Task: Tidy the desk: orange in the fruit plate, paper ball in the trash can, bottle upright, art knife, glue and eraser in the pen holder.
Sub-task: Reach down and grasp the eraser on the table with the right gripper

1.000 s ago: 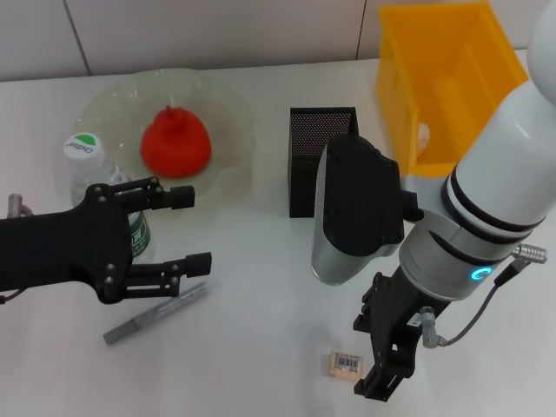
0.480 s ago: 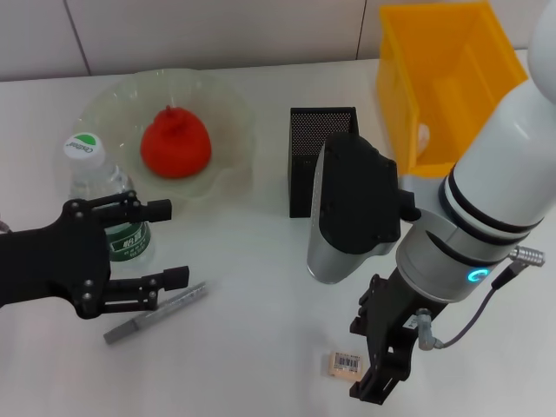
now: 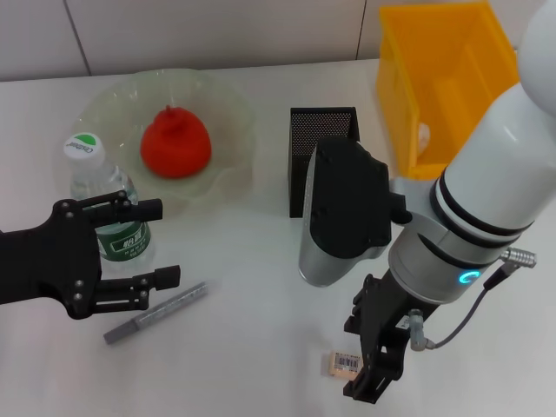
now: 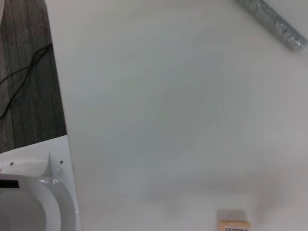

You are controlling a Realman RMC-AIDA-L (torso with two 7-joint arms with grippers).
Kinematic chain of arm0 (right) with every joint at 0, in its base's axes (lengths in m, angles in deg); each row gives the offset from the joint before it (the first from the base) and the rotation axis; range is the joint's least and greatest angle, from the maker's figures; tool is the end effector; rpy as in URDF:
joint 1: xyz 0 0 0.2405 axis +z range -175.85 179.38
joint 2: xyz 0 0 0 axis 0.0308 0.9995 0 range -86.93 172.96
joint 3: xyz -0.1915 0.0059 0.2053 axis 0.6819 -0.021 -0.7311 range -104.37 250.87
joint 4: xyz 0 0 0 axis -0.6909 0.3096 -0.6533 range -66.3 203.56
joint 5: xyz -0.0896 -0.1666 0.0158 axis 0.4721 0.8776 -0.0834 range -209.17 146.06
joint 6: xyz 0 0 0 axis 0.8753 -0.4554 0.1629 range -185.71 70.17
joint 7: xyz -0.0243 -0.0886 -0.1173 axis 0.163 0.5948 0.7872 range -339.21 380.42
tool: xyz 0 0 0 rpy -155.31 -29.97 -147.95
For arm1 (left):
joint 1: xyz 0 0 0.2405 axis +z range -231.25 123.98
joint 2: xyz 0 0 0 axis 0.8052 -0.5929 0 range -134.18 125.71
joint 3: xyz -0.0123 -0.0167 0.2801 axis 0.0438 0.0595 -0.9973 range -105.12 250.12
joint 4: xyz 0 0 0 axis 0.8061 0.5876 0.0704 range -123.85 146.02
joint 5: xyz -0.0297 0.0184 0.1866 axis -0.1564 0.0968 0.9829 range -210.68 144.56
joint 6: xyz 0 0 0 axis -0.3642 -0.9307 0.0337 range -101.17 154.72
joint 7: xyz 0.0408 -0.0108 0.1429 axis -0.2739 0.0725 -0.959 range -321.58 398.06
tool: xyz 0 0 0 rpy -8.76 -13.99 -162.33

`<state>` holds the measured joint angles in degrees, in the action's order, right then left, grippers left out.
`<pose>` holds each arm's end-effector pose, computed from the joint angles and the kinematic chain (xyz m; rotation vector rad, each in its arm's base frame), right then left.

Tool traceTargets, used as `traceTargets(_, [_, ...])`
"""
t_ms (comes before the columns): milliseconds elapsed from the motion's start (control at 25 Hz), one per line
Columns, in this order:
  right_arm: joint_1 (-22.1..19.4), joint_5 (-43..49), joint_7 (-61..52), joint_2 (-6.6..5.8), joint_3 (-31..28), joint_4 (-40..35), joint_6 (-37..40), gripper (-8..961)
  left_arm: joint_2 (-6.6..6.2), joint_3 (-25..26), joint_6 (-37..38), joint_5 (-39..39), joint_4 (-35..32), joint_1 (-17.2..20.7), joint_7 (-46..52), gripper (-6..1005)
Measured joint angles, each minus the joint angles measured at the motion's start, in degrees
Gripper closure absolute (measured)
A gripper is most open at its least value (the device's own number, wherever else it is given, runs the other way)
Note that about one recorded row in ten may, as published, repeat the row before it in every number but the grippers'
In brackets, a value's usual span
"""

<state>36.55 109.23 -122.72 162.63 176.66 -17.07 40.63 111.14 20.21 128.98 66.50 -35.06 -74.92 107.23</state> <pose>0.1632 0.2754 -0.0716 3.0040 -0.3854 0.8306 -0.2621 0.2791 0.0169 -2.8374 -0.1767 -0.8473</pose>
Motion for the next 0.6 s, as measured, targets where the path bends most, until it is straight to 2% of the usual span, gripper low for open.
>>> traceTargets(600, [1.0,0.4,-0.5,0.0,2.8,3.0,-2.6,192,-0.04,0.0,0.1,0.0,0.0,0.2,-0.6,198])
